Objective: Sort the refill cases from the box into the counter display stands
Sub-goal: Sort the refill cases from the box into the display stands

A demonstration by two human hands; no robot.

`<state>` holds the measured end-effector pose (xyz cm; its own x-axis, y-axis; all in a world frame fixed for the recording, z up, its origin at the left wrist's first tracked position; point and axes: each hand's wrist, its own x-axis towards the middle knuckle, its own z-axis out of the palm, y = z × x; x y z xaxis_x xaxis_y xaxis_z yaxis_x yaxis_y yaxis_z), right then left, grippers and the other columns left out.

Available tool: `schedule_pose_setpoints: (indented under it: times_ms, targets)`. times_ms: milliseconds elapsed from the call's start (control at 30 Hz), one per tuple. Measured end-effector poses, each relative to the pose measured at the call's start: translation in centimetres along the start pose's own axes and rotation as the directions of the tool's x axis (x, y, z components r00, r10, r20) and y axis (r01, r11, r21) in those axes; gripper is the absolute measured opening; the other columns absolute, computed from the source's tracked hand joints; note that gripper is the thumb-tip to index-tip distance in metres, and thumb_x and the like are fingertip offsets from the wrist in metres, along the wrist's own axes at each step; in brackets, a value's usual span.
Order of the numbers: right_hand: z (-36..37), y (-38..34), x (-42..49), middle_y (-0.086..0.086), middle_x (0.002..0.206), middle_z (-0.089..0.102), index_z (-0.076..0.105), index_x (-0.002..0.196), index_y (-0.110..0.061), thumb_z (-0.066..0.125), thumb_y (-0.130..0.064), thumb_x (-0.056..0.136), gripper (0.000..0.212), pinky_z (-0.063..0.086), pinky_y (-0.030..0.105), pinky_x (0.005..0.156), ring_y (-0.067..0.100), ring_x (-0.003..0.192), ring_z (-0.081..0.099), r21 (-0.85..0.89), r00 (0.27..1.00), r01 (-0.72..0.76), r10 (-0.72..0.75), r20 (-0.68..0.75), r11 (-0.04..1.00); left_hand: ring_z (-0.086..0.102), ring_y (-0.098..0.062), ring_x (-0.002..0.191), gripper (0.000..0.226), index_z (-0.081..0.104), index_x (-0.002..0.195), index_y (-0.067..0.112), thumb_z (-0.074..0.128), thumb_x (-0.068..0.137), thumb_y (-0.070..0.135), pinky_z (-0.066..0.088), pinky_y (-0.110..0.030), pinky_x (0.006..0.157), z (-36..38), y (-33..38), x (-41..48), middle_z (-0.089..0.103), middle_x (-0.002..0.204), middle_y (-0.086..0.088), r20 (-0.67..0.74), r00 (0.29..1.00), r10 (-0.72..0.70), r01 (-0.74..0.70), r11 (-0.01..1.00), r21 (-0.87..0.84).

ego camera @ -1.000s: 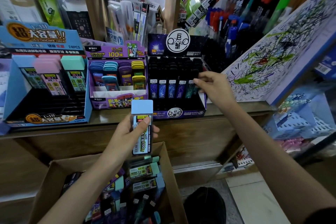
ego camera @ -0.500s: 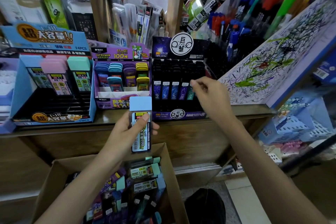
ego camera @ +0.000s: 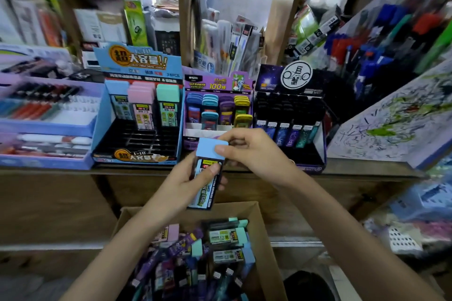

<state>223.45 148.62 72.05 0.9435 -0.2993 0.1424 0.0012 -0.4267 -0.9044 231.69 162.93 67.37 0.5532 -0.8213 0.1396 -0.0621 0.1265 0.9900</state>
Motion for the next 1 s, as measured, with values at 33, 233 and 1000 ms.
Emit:
schedule_pose_setpoints:
  times_ms: [33, 233, 1000]
  targets:
    - [0.3, -0.3, 0.4, -0.011, 0.074, 0.065, 0.068, 0.087, -0.012, 0.063, -0.017, 0.089, 0.007, 0.047, 0.014, 0.061, -0.004, 0.064, 0.059, -0.014, 1.0, 0.015, -0.016, -0.013, 1.0, 0.068, -0.013, 0.081, 0.027, 0.055, 0.107, 0.018, 0.055, 0.082, 0.028, 0.054, -0.024, 0.065, -0.9, 0.2, -0.2, 0.071, 0.088, 0.0, -0.009, 1.0, 0.01, -0.01, 0.998, 0.063]
    - [-0.3, -2.5, 4.1, -0.001, 0.088, 0.064, 0.064, 0.094, -0.021, 0.062, -0.021, 0.09, 0.004, 0.051, 0.029, 0.074, 0.012, 0.078, 0.061, -0.102, 0.965, 0.081, -0.104, -0.243, 0.991, 0.053, -0.009, 0.11, 0.038, 0.055, 0.115, 0.018, 0.062, 0.083, 0.037, 0.043, -0.027, 0.091, -8.2, 0.7, -0.2, 0.06, 0.116, 0.004, -0.186, 0.961, 0.203, -0.026, 0.739, 0.673]
    - [12.3, -4.3, 19.3, 0.008, 0.106, 0.07, 0.068, 0.111, -0.009, 0.064, -0.021, 0.088, 0.026, 0.048, 0.037, 0.086, 0.024, 0.093, 0.063, -0.557, 0.932, 0.252, -0.353, -0.08, 0.791, 0.049, -0.014, 0.108, 0.039, 0.067, 0.108, 0.012, 0.047, 0.088, 0.04, 0.039, -0.028, 0.092, -20.0, -4.0, -2.4, 0.063, 0.111, -0.001, -0.023, 0.926, 0.378, -0.133, 0.381, 0.915]
